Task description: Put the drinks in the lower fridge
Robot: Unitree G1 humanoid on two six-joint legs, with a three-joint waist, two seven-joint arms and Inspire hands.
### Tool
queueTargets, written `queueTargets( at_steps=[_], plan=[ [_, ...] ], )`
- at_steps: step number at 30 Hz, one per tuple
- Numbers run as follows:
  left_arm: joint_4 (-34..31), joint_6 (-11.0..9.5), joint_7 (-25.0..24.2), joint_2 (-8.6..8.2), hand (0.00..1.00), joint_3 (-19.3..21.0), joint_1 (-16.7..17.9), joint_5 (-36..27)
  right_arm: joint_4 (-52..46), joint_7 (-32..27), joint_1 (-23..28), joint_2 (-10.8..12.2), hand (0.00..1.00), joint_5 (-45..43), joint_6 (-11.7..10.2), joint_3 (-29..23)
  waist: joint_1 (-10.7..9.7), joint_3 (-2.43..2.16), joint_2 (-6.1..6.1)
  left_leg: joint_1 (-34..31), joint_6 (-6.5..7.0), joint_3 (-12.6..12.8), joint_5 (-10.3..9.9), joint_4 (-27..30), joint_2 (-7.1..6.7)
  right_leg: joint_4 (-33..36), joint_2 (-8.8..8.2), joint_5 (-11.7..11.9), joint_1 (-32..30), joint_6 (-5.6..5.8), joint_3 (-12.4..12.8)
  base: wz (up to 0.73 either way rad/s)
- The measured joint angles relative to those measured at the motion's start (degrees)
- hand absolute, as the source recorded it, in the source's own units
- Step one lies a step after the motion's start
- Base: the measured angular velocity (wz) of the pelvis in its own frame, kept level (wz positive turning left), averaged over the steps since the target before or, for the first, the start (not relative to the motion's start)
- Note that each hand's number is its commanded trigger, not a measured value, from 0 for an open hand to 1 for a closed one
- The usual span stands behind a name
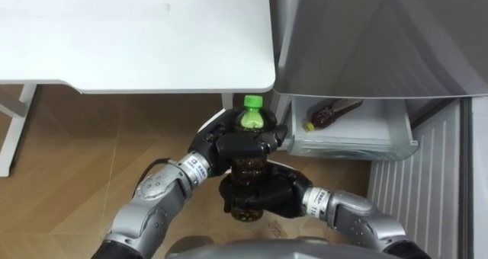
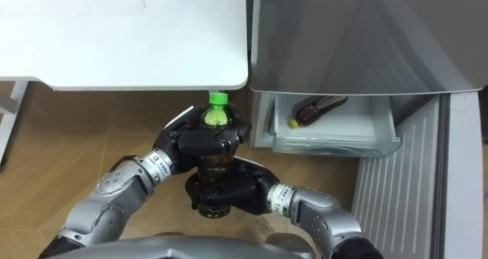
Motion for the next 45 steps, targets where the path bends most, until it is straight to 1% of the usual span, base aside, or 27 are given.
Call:
queueTargets(
  at_steps=[2,6,14,16,19,23,25,27,28,31,34,35,37,39,41,43,44,45],
  plan=[
    [0.0,0.0,0.0,0.29,0.0,-0.1,0.0,0.0,0.1,-0.1,0.0,-0.4,1.0,0.0,0.0,0.0,0.0,0.04,0.06,-0.2,0.0,0.0,0.0,0.0,0.0,-0.1,0.0,0.0,-0.1,0.0,0.0,0.0],
    [0.0,0.0,-0.1,0.55,0.0,0.0,0.0,0.0,0.8,-0.1,0.1,-0.4,1.0,0.0,0.0,0.0,0.0,0.03,0.14,-0.4,0.0,-0.1,0.0,0.0,0.0,-0.5,0.03,0.0,-0.1,0.0,-0.1,0.0],
    [-0.1,0.0,0.7,0.58,0.0,0.7,-0.8,0.0,2.3,-0.1,-0.3,-0.4,1.0,0.2,-1.2,-0.5,-0.1,0.01,0.27,-0.4,-0.01,-0.1,0.0,0.1,0.0,-0.6,0.06,0.0,-0.1,0.01,-0.1,0.0],
    [-0.7,0.0,1.1,0.6,0.0,0.7,-1.1,0.0,2.5,-0.2,-0.3,-0.5,1.0,0.3,-1.2,-0.5,-0.1,0.06,0.35,-0.4,-0.01,-0.1,0.0,0.1,0.01,-0.6,0.06,0.0,-0.1,0.01,-0.1,0.0],
    [-3.6,0.0,1.7,0.7,0.0,0.8,-1.2,0.0,2.5,-0.1,-0.3,-0.5,1.0,0.4,-1.2,-1.1,-0.2,0.11,0.54,-0.3,-0.04,-0.1,-0.1,0.0,0.05,-0.4,0.06,0.0,-0.1,0.01,-0.1,0.0],
    [-5.5,-0.1,2.1,0.69,0.0,1.1,-2.1,0.0,2.4,-0.1,-0.2,-0.7,1.0,1.8,-1.2,-2.1,-0.2,0.2,1.0,-0.2,-0.03,0.0,-0.1,0.1,0.1,0.1,0.05,0.0,-0.1,0.0,-0.2,0.0],
    [-6.6,-0.1,2.2,0.64,0.0,1.5,-2.7,0.0,2.3,-0.1,0.0,-0.9,1.0,2.2,-1.1,-2.0,0.0,0.14,1.19,-0.2,-0.03,0.0,-0.1,0.1,0.12,0.1,0.06,0.0,-0.1,-0.03,-0.2,0.0],
    [-8.2,-0.6,2.3,0.65,0.0,2.0,-2.7,0.0,2.3,-0.2,0.0,-1.5,1.0,2.2,-0.9,-1.9,0.0,-0.09,1.59,0.0,-0.03,0.0,-0.1,0.1,0.12,0.1,0.06,0.0,0.0,-0.05,-0.1,0.0],
    [-8.8,-0.7,2.3,0.65,0.0,1.9,-2.7,0.0,2.3,-0.4,0.0,-1.8,1.0,2.2,-0.9,-1.7,0.0,-0.13,1.66,0.1,-0.03,0.0,-0.1,0.1,0.11,0.1,0.06,0.0,0.0,-0.05,-0.1,0.0],
    [-11.7,-1.0,3.1,0.85,0.0,2.1,-2.7,0.1,2.2,-0.6,0.1,-2.5,1.0,2.2,-1.2,-1.7,0.0,-0.16,1.84,0.4,-0.04,-0.1,-0.1,0.1,0.12,0.0,0.1,0.0,0.6,-0.04,-0.2,0.0],
    [-15.8,-1.3,3.7,0.83,0.0,3.5,-2.8,-0.2,2.4,-0.7,0.1,-2.9,1.0,1.6,-1.2,-2.2,0.0,-0.16,1.84,0.6,-0.04,-0.1,-0.1,0.0,0.12,0.0,0.1,0.0,0.8,-0.04,-0.1,0.0],
    [-18.2,-1.9,3.7,0.87,0.0,4.2,-2.8,-0.2,2.4,-0.8,0.3,-3.0,1.0,1.2,-1.0,-2.2,0.3,-0.16,1.84,0.7,-0.04,-0.1,-0.1,0.0,0.12,0.0,0.09,0.0,0.8,-0.04,-0.1,0.0],
    [-22.3,-2.4,3.7,0.82,0.0,5.8,-2.8,-0.2,2.4,-0.7,0.7,-3.5,1.0,0.3,-1.0,-2.2,0.4,-0.16,1.84,0.7,-0.04,0.0,-0.1,-0.1,0.11,0.0,0.09,0.0,0.7,-0.03,0.0,0.0],
    [-26.6,-3.7,3.9,0.61,0.0,7.7,-2.9,-0.4,2.4,-0.7,1.7,-4.0,1.0,-0.9,-0.6,-2.2,0.9,-0.19,1.89,1.3,-0.05,0.2,-0.1,-0.8,0.09,0.0,0.09,0.0,0.8,0.0,0.1,-0.05],
    [-28.5,-4.5,4.2,0.61,0.0,8.6,-2.9,-0.4,2.4,-0.7,2.7,-4.3,1.0,-0.9,-0.3,-2.2,1.5,-0.21,1.92,1.6,-0.05,0.2,-0.1,-0.8,0.06,-0.1,0.07,0.0,1.2,0.03,0.0,-0.02],
    [-29.3,-4.7,5.0,0.54,0.0,9.5,-2.9,-0.3,2.4,-0.7,3.4,-4.5,1.0,-0.9,0.1,-2.4,1.7,-0.2,1.88,2.0,-0.05,0.2,-0.1,-0.8,0.01,-0.7,0.1,0.0,1.9,0.05,0.0,0.0],
    [-30.0,-4.7,5.5,0.75,0.0,10.7,-2.9,-0.1,2.4,-0.7,3.8,-4.7,1.0,-1.2,0.1,-3.1,1.9,-0.21,1.87,2.2,-0.05,0.2,-0.1,-0.8,0.01,-0.8,0.13,0.0,2.2,0.05,0.0,0.0],
    [-31.0,-4.7,6.2,0.92,0.0,12.2,-2.9,0.0,2.4,-0.7,4.1,-4.3,1.0,-2.1,0.1,-4.5,1.9,-0.21,1.88,2.5,-0.05,0.2,-0.1,-0.8,0.01,-0.9,0.13,-0.1,2.4,0.07,0.0,0.0]
  ],
)
